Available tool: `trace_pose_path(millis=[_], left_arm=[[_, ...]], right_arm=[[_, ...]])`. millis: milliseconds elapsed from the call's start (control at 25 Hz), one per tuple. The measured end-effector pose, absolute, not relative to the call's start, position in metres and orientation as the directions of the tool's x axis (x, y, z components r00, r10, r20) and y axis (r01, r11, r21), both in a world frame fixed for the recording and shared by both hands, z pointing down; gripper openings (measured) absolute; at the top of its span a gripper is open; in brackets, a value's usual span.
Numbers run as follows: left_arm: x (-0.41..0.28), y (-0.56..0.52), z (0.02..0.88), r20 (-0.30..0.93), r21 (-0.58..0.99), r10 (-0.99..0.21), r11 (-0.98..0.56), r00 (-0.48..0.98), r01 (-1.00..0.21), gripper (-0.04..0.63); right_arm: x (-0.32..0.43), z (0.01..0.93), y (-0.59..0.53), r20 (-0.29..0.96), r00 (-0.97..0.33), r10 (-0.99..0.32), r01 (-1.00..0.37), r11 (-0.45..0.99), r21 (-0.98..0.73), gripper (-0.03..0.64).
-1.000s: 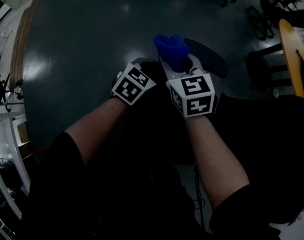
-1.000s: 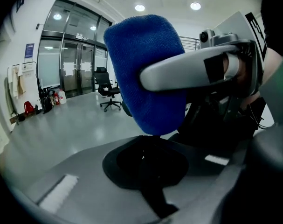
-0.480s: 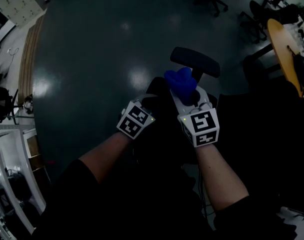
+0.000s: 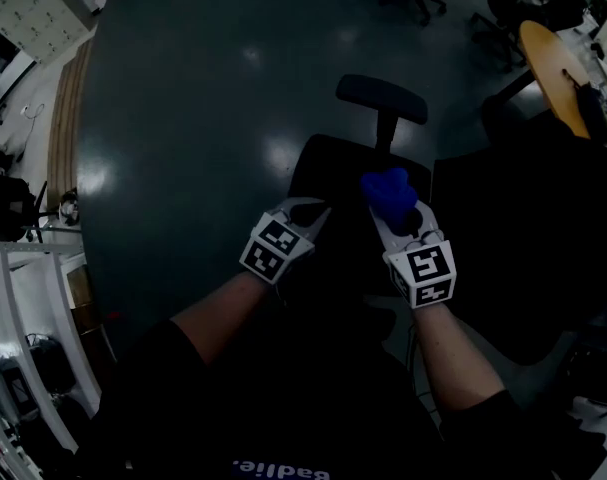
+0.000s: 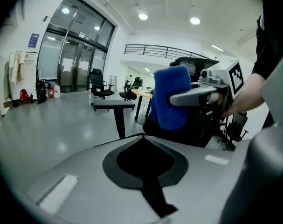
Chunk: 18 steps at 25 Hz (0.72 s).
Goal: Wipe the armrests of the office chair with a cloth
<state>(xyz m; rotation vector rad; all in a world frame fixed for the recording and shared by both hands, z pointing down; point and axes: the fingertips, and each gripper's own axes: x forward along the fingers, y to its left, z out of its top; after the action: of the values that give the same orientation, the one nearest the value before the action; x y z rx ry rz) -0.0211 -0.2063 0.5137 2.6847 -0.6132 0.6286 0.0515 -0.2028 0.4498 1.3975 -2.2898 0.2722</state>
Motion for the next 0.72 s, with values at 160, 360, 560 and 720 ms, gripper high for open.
trace_pose_path(millis=[160,360,560,720], left_arm=[[-0.034,-0.186,0.498,0.475,0.186,-0.392,-0.830,0.788,-0.526,0.018],[-0.050,-0.146,0.487,0.488,0.162,-0.472,-0.777,0.734,-0.608,0.018],[-0.061,-0.095,0.489,0.513,0.179,-0.553,-0.678,0.656,-0.713,0.018],[-0.075,-0.057,0.489,0.525,0.194,-0.606,-0.598,0.598,-0.777,0.018]], right_arm=[[0.050,0.443,-0.169,0.444,-0.430,-0.786,-0.869,0.494,0.034,0.134],[0.059,0.438,-0.121,0.425,-0.476,-0.770,-0.849,0.528,0.006,0.135],[0.085,0.447,-0.075,0.410,-0.528,-0.744,-0.831,0.552,-0.069,0.135],[0.093,0.455,-0.040,0.406,-0.562,-0.720,-0.812,0.574,-0.106,0.135]])
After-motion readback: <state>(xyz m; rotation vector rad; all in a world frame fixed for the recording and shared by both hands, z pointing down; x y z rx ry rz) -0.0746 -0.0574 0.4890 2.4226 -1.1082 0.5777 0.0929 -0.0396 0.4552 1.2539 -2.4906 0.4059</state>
